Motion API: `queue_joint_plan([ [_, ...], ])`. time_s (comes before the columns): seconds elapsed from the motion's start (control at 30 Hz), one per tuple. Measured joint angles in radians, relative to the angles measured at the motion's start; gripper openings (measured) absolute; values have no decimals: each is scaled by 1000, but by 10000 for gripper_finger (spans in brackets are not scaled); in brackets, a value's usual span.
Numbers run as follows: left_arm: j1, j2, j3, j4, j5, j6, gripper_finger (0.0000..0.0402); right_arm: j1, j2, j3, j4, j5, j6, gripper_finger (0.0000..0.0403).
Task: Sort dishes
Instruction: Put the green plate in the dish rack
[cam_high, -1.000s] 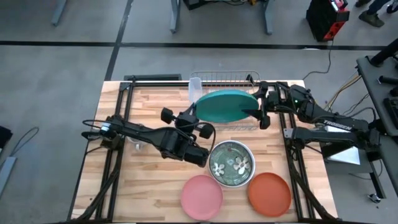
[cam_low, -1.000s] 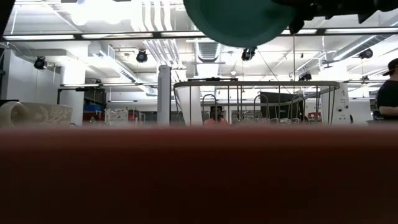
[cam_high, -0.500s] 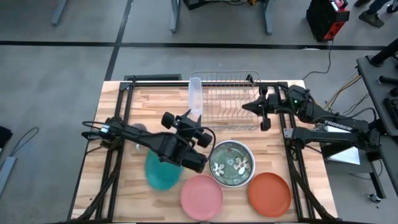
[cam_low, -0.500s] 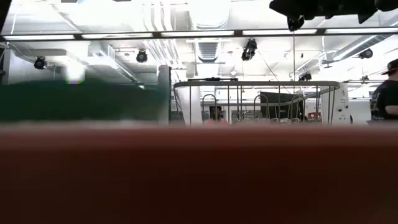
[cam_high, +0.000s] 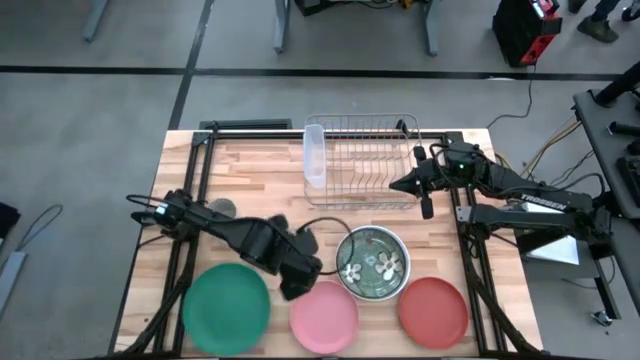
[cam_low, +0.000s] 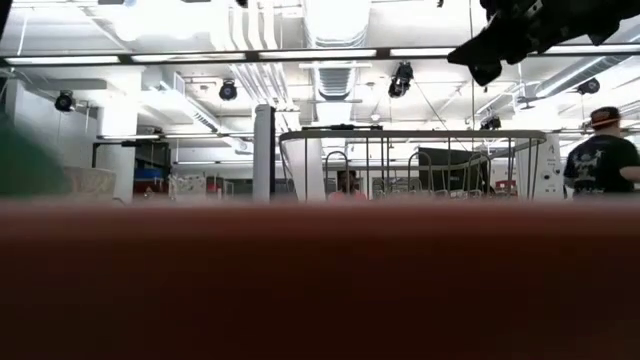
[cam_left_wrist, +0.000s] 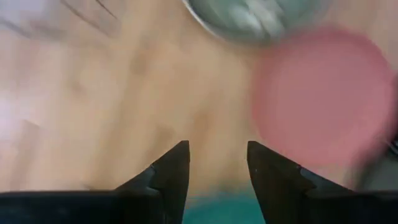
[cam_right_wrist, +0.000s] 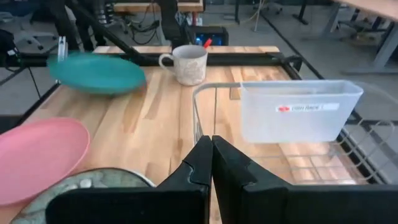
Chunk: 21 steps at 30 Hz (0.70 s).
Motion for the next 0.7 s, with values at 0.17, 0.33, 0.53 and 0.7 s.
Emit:
queue_joint_plan([
  [0.17,-16,-11,-86,-1,245,-133,124,12,0,-17,-5,0,8,0],
  [0.33,-37,-19,-217,-4,281,-278,80,23,4,-22,-1,0,31,0],
  [0.53,9,-31,-362,-2,778,-180,32,25,4,-22,14,0,32,0],
  [0.7,-69,-32,-396,42,844,-31,3,30,4,-28,8,0,42,0],
])
